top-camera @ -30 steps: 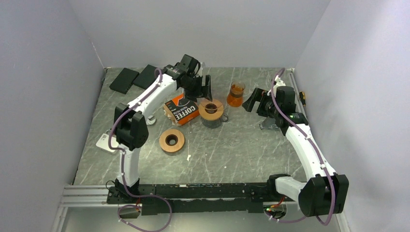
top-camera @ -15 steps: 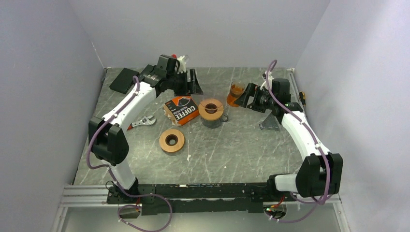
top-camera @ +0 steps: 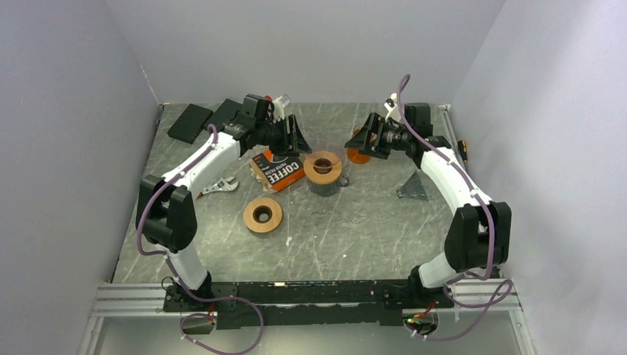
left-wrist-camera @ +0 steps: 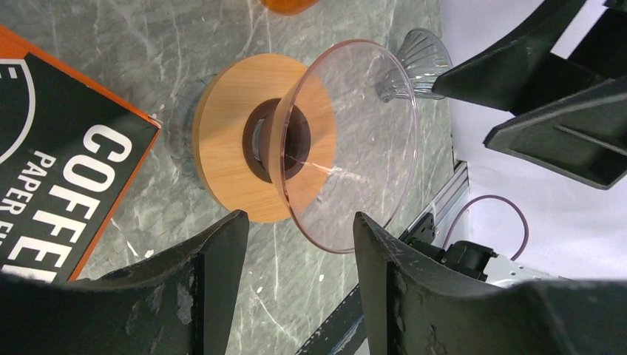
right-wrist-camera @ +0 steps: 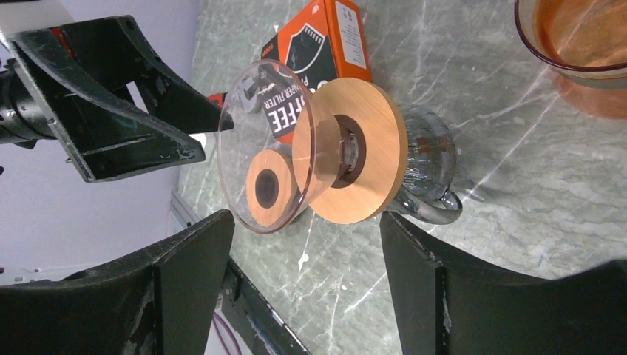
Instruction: Place the coffee filter in the dripper
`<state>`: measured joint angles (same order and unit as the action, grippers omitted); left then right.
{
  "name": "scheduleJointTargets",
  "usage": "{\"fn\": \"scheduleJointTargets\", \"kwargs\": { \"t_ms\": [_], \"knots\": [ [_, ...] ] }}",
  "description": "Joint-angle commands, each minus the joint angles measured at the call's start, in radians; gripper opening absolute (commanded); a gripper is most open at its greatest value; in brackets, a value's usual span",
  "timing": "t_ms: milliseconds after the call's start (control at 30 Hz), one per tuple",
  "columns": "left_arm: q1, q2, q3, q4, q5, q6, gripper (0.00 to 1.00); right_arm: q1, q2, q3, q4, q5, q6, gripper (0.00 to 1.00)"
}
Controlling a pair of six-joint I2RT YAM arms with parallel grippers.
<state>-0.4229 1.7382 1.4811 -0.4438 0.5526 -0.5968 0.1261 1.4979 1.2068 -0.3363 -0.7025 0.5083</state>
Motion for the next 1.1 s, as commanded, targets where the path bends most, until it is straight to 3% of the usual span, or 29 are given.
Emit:
{"fn": "scheduleJointTargets", "kwargs": {
  "t_ms": [0, 567, 1067],
  "knots": [
    [0.003, 0.018, 0.026, 0.036, 0.018, -0.006, 0.60, 0.007, 0.041, 0.071, 0.031, -0.047, 0.026, 0.74],
    [0.003, 0.062, 0.044, 0.005, -0.026, 0.020, 0.56, 0.033, 0.195, 0.143, 0.039, -0.077, 0.016, 0.51],
    [0.004, 0.110, 0.060, -0.007, -0.024, 0.025, 0.53, 0.046, 0.247, 0.163, -0.020, -0.043, -0.030, 0.42]
  ]
}}
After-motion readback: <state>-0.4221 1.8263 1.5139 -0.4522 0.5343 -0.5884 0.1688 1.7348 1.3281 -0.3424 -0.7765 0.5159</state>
